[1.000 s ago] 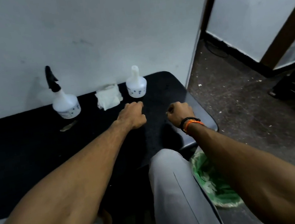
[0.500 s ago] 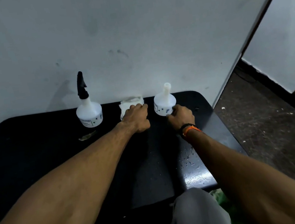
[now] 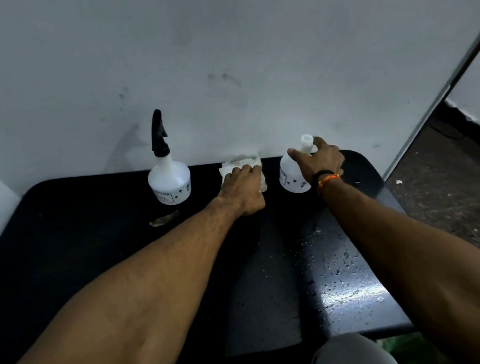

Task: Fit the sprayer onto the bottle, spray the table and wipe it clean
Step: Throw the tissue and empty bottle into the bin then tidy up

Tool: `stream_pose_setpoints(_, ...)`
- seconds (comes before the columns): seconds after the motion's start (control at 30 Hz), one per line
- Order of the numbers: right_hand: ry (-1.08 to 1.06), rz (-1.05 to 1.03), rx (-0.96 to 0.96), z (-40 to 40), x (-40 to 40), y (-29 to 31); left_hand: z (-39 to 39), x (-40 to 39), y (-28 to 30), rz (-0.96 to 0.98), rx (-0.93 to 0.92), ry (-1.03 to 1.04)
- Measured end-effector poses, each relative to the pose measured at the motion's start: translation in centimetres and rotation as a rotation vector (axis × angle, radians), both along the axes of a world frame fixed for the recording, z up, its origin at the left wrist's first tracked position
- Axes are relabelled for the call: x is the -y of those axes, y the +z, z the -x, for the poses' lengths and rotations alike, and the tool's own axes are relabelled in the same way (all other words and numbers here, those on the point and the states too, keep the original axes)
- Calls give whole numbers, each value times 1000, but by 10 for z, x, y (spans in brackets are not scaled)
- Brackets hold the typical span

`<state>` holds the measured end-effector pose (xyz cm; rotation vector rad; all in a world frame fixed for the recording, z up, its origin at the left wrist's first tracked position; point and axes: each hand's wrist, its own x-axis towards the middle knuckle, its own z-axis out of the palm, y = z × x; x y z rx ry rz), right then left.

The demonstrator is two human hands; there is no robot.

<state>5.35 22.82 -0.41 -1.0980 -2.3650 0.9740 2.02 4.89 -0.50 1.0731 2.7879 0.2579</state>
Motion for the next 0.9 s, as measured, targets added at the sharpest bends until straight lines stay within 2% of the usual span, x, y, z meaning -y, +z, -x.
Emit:
stream_pose_setpoints(0.23, 47, 13, -25, -18, 7, -1, -9, 4, 2, 28, -15, 9)
stream_pose_setpoints(0.4, 68, -3, -21, -65, 6, 13, -54, -18, 24, -17, 40, -39)
stream_pose_setpoints(0.73, -111, 121, -70, -204, 2, 14, -162, -59, 41, 33, 66, -216)
stream_pose_setpoints(0.9, -215, 147, -174, -278, -6, 12, -220, -81, 40, 31, 87, -286)
